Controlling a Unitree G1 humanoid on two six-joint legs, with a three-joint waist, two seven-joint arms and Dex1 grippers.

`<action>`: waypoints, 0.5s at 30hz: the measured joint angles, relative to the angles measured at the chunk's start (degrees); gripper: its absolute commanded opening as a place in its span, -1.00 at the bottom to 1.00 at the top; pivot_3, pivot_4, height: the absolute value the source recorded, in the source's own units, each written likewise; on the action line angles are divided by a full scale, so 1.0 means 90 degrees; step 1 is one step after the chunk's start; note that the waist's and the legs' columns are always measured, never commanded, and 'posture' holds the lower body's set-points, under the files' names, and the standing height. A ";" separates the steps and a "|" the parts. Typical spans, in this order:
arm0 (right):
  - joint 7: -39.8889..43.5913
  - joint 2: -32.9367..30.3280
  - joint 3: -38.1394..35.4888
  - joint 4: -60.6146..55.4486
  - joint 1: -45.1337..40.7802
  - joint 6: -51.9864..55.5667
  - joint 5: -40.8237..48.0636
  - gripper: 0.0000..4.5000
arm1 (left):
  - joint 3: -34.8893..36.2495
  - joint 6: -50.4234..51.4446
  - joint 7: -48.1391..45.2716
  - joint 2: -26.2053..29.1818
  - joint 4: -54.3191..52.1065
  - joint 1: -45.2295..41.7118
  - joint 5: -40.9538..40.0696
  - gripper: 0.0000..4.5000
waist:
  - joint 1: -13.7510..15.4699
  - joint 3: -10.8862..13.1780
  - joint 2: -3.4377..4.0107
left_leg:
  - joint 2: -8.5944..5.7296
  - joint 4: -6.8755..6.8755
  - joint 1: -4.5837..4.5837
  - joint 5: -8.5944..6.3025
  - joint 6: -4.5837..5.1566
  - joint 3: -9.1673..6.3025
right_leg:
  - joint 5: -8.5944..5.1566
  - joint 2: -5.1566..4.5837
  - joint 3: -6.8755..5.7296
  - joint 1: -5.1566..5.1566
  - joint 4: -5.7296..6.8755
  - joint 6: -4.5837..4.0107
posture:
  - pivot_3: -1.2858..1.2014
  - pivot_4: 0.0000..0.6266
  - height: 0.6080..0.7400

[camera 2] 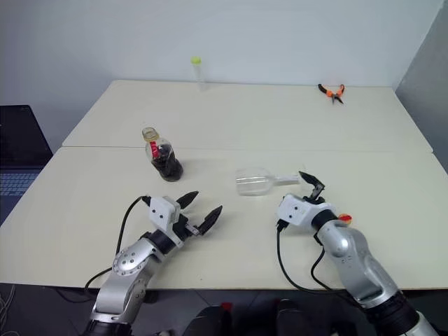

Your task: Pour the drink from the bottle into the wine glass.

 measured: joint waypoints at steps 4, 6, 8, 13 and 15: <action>-0.0325 0.0254 0.0293 0.0819 -0.0342 -0.0327 -0.0804 1.00 | 0.0004 0.0207 -0.0384 0.0111 0.0206 -0.0505 -0.0149 0.99 | -0.0018 0.0000 0.0000 | -0.0002 0.0001 0.0000 0.0000 0.0000 0.0001 | 0.0000 0.0001 0.0001 0.0001 -0.0001 0.0000 | 0.03 -0.52 1.00; -0.0466 0.0274 0.0346 0.1071 -0.0512 -0.0501 -0.1108 1.00 | 0.0000 0.0211 -0.0461 0.0105 0.0272 -0.0636 -0.0162 0.99 | -0.0019 0.0000 0.0000 | -0.0003 0.0001 0.0001 0.0000 -0.0001 0.0002 | 0.0000 0.0001 0.0002 0.0001 -0.0002 0.0000 | 0.03 -0.52 1.00; -0.0623 0.0307 0.0420 0.1398 -0.0718 -0.0593 -0.1496 1.00 | -0.0005 0.0211 -0.0497 0.0071 0.0388 -0.0725 -0.0162 0.99 | -0.0024 0.0000 0.0000 | -0.0003 0.0001 0.0001 0.0001 -0.0001 0.0001 | 0.0000 0.0000 0.0002 0.0000 -0.0002 -0.0001 | 0.03 -0.52 1.00; -0.0863 0.0633 0.0611 0.1987 -0.1124 -0.0590 -0.2284 1.00 | -0.0101 0.0208 -0.0554 -0.0069 0.0434 -0.0760 -0.0154 0.99 | -0.0057 -0.0001 -0.0001 | 0.0000 0.0001 0.0006 0.0001 -0.0002 0.0003 | 0.0001 0.0001 0.0006 0.0001 0.0001 -0.0002 | 0.03 -0.52 1.00; -0.0839 0.0766 0.0670 0.2240 -0.1348 -0.0589 -0.2435 1.00 | -0.0126 0.0204 -0.0561 -0.0113 0.0435 -0.0776 -0.0152 0.99 | -0.0068 -0.0002 -0.0003 | 0.0001 0.0001 0.0011 0.0001 -0.0001 0.0004 | 0.0002 0.0002 0.0009 0.0001 0.0003 -0.0003 | 0.03 -0.52 1.00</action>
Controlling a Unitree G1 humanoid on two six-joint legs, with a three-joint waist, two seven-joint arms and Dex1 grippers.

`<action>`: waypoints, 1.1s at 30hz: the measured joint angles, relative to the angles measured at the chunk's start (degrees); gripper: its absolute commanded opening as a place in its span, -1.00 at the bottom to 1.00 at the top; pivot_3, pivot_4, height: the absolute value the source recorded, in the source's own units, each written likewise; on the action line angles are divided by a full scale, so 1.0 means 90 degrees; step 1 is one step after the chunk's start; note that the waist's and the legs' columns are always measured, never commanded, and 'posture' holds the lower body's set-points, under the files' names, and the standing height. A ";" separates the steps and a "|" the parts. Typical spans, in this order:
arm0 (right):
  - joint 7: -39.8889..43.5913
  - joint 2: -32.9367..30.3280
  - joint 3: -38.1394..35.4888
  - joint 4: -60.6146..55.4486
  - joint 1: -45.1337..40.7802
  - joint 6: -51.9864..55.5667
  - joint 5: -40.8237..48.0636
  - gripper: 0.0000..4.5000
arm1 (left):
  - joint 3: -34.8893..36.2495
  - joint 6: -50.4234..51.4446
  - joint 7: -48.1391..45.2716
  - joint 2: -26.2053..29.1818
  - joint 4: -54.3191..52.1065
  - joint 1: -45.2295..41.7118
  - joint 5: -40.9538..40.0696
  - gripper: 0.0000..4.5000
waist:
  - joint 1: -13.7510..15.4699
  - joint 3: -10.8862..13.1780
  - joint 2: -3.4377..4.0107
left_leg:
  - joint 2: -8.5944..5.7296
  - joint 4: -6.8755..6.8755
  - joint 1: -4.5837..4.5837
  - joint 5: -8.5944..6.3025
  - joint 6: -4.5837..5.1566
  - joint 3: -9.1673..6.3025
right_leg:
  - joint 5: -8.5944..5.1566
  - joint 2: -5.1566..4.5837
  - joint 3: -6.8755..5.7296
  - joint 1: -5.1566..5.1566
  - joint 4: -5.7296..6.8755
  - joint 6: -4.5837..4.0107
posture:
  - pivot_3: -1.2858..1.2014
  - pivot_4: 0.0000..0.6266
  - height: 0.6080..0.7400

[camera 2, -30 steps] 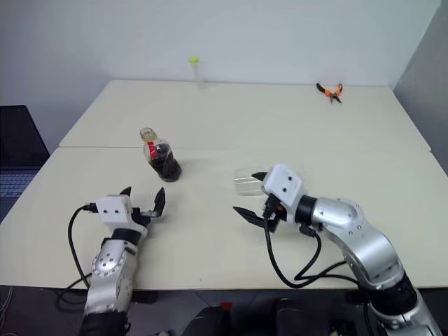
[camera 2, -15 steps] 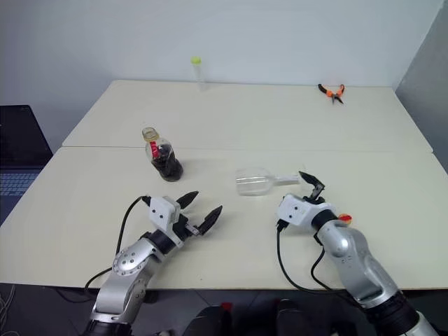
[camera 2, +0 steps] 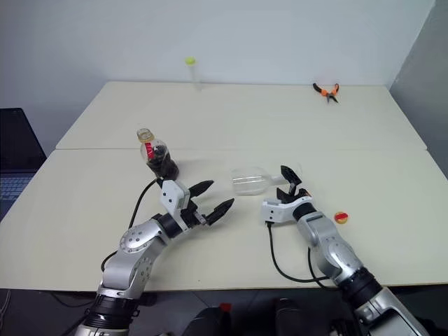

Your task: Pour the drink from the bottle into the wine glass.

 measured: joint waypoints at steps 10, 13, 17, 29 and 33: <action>0.0245 0.0777 -0.0003 0.0983 -0.0701 0.0322 -0.0220 0.46 | -0.0048 -0.0050 0.0004 -0.0098 0.0161 -0.0086 0.0063 1.00 | -0.0042 -0.0005 -0.0003 | 0.0003 -0.0002 0.0004 0.0000 0.0000 -0.0002 | 0.0002 0.0003 0.0001 0.0001 0.0001 -0.0003 | 0.03 -0.52 1.00; 0.0398 0.0779 -0.0044 0.0973 -0.0637 0.0417 -0.0187 -0.02 | -0.0047 -0.0086 0.0025 -0.0155 0.0171 -0.0092 0.0096 1.00 | -0.0017 -0.0005 -0.0003 | -0.0002 -0.0002 0.0000 0.0000 0.0000 -0.0002 | 0.0001 0.0002 0.0000 0.0000 -0.0001 -0.0003 | 0.03 -0.52 1.00; 0.0569 0.0748 -0.0232 0.0661 -0.0455 0.0465 -0.0030 -0.66 | -0.0031 -0.0162 0.0133 -0.0231 0.0226 -0.0105 0.0112 1.00 | 0.0011 -0.0005 -0.0003 | -0.0004 -0.0001 -0.0003 -0.0001 0.0001 -0.0002 | 0.0001 0.0000 0.0000 -0.0001 -0.0003 -0.0002 | 0.03 -0.52 1.00; 0.1371 0.1102 -0.2070 -0.0900 0.0087 0.0818 0.2083 -0.92 | 0.0048 0.0051 0.0403 -0.0296 0.0051 -0.0126 0.0023 1.00 | 0.0018 -0.0001 0.0000 | -0.0001 -0.0001 -0.0011 -0.0002 0.0004 -0.0011 | 0.0001 -0.0003 -0.0005 -0.0003 -0.0003 -0.0002 | 0.03 -0.52 1.00; 0.1655 0.1780 -0.3102 -0.0828 0.0139 0.0317 0.4114 -0.92 | 0.0151 0.0372 0.0274 -0.0155 -0.0275 -0.0208 -0.0220 1.00 | 0.0005 0.0000 0.0001 | 0.0002 -0.0002 -0.0008 -0.0005 0.0008 -0.0008 | 0.0001 -0.0002 -0.0003 -0.0003 -0.0002 -0.0002 | 0.03 -0.52 1.00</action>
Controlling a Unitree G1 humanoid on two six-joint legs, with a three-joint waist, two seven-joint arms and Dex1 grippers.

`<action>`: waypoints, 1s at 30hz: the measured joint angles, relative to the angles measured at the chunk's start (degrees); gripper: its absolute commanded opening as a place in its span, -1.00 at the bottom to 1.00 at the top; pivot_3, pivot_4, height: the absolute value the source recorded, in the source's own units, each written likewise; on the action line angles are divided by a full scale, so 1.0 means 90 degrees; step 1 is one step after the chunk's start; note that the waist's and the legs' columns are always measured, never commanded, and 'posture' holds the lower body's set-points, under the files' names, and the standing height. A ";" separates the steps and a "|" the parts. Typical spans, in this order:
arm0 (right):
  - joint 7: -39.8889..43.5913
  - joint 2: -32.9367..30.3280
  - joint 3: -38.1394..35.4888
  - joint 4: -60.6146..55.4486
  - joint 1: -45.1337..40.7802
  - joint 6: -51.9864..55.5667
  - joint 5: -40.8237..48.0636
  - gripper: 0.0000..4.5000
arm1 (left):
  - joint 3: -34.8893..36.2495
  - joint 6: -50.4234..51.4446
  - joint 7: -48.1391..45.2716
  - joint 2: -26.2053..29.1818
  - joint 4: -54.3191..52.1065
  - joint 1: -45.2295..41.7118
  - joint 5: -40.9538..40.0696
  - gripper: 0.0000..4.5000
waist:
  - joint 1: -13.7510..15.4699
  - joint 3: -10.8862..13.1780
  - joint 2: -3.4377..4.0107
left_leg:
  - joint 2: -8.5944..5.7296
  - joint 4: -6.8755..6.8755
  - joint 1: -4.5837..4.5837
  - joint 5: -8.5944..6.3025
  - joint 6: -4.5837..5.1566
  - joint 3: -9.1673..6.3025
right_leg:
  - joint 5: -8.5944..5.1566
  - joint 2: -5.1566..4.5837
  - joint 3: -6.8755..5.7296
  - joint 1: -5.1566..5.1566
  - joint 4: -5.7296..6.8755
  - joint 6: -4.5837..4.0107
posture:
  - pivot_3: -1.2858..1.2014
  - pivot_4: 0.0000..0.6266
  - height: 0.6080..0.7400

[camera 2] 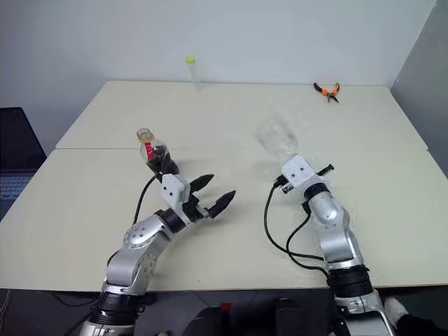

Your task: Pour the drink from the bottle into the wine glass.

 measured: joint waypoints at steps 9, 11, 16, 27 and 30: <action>0.0709 0.0894 -0.0217 0.2457 -0.0546 -0.1789 0.1822 -0.92 | 0.0062 0.0503 -0.0279 0.0261 -0.0554 -0.0333 -0.0544 1.00 | -0.0034 0.0009 0.0014 | -0.0001 -0.0001 0.0000 0.0002 -0.0004 0.0004 | 0.0000 0.0004 0.0001 -0.0006 0.0004 -0.0001 | 0.03 -0.52 1.00; 0.0806 0.1064 -0.0147 0.3018 -0.0868 -0.2258 0.1939 -0.92 | 0.0143 0.0590 -0.0293 0.0314 -0.0611 -0.0438 -0.0613 1.00 | -0.0046 0.0009 0.0015 | -0.0001 -0.0001 0.0001 0.0003 -0.0005 0.0004 | 0.0000 0.0004 0.0002 -0.0006 0.0004 -0.0001 | 0.03 -0.52 1.00; 0.0905 0.1107 -0.0069 0.4038 -0.1346 -0.3002 0.1982 -0.92 | 0.0271 0.0703 -0.0298 0.0438 -0.0620 -0.0534 -0.0711 1.00 | -0.0027 0.0009 0.0015 | -0.0007 0.0002 -0.0002 0.0004 -0.0006 0.0002 | 0.0000 0.0001 0.0000 -0.0004 -0.0001 0.0000 | 0.03 -0.52 1.00; 0.1063 0.0974 -0.0036 0.4882 -0.1418 -0.3640 0.2163 -0.92 | 0.0515 0.1297 -0.0449 0.1158 -0.1267 -0.0637 -0.1076 1.00 | -0.0036 0.0010 0.0017 | -0.0004 0.0001 0.0001 0.0004 -0.0006 0.0001 | 0.0000 0.0002 0.0002 -0.0005 0.0004 -0.0001 | 0.03 -0.52 1.00; 0.1141 0.0953 -0.0032 0.4889 -0.1414 -0.3647 0.2178 -0.92 | 0.0568 0.1447 -0.0668 0.1446 -0.1348 -0.0636 -0.1193 1.00 | -0.0033 0.0010 0.0017 | -0.0005 0.0001 0.0001 0.0004 -0.0006 0.0002 | 0.0000 0.0002 0.0002 -0.0003 0.0003 -0.0001 | 0.03 -0.52 1.00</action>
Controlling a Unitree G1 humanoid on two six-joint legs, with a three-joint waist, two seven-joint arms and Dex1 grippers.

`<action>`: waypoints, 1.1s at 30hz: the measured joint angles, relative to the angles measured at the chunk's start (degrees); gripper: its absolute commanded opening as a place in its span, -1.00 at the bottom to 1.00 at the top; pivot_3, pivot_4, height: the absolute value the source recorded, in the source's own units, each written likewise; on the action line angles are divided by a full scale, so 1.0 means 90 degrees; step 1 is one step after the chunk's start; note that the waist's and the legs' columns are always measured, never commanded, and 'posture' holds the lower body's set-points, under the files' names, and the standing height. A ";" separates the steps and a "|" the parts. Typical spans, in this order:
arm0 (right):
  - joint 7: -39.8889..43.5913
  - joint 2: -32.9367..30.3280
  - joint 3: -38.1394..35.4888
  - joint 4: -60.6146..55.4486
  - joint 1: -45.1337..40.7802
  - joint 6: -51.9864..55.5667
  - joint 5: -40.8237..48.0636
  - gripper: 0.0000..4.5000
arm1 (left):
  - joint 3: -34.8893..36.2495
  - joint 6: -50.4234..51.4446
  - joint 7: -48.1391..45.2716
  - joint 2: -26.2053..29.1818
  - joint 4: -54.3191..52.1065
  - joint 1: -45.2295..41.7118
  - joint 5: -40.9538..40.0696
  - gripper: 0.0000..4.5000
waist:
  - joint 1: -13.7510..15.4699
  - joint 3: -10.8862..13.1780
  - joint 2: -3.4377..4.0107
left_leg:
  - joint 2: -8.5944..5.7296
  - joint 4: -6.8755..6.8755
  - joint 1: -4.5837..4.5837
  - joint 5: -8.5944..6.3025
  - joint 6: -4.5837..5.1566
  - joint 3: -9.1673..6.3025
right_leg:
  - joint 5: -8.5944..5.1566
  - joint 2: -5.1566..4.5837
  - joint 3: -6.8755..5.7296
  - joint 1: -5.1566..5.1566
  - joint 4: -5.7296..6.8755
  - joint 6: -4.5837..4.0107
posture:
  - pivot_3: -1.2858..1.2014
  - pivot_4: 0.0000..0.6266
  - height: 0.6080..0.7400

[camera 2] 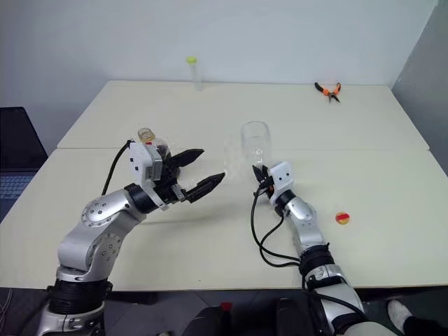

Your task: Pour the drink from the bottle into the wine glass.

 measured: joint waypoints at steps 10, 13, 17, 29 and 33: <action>0.0268 -0.0128 0.0020 -0.0162 0.0365 0.0371 0.0071 0.60 | 0.0163 0.0100 -0.0489 0.0541 0.0069 -0.0047 -0.0118 1.00 | -0.0003 0.0002 0.0003 | 0.0003 -0.0001 0.0000 0.0000 0.0000 -0.0003 | 0.0000 0.0001 -0.0002 -0.0001 0.0000 0.0000 | 0.03 -0.52 1.00; 0.0260 -0.0171 0.0030 -0.0297 0.0442 0.0470 0.0055 0.99 | 0.0161 0.0079 -0.0532 0.0535 0.0105 -0.0054 -0.0111 1.00 | -0.0003 0.0002 0.0003 | 0.0002 -0.0001 0.0000 0.0000 0.0000 -0.0002 | 0.0000 0.0001 0.0000 -0.0001 0.0000 0.0000 | 0.03 -0.52 1.00; 0.0261 -0.0280 0.0134 -0.0504 0.0501 0.0683 -0.0023 0.99 | 0.0155 -0.0009 -0.0566 0.0502 0.0140 -0.0114 -0.0071 1.00 | -0.0001 0.0002 0.0003 | 0.0001 -0.0001 -0.0001 0.0000 0.0001 -0.0002 | 0.0000 0.0001 -0.0001 -0.0001 -0.0001 0.0000 | 0.03 -0.52 1.00; 0.0934 -0.0955 0.0120 -0.2231 0.1415 0.2053 0.0520 0.99 | 0.0178 -0.0019 -0.0479 0.0505 -0.0007 -0.0040 -0.0015 1.00 | 0.0037 0.0002 0.0003 | 0.0005 -0.0001 -0.0002 -0.0004 0.0007 -0.0002 | 0.0000 -0.0005 0.0000 -0.0001 -0.0002 0.0000 | 0.03 -0.52 1.00; 0.1284 -0.1151 0.0142 -0.3387 0.1874 0.3178 0.1130 0.99 | 0.0256 0.0011 -0.0368 0.0523 -0.0240 0.0217 -0.0019 1.00 | 0.0037 0.0003 0.0005 | 0.0006 -0.0003 -0.0003 -0.0012 0.0020 -0.0003 | 0.0000 -0.0011 0.0001 -0.0002 -0.0002 0.0000 | 0.03 -0.52 1.00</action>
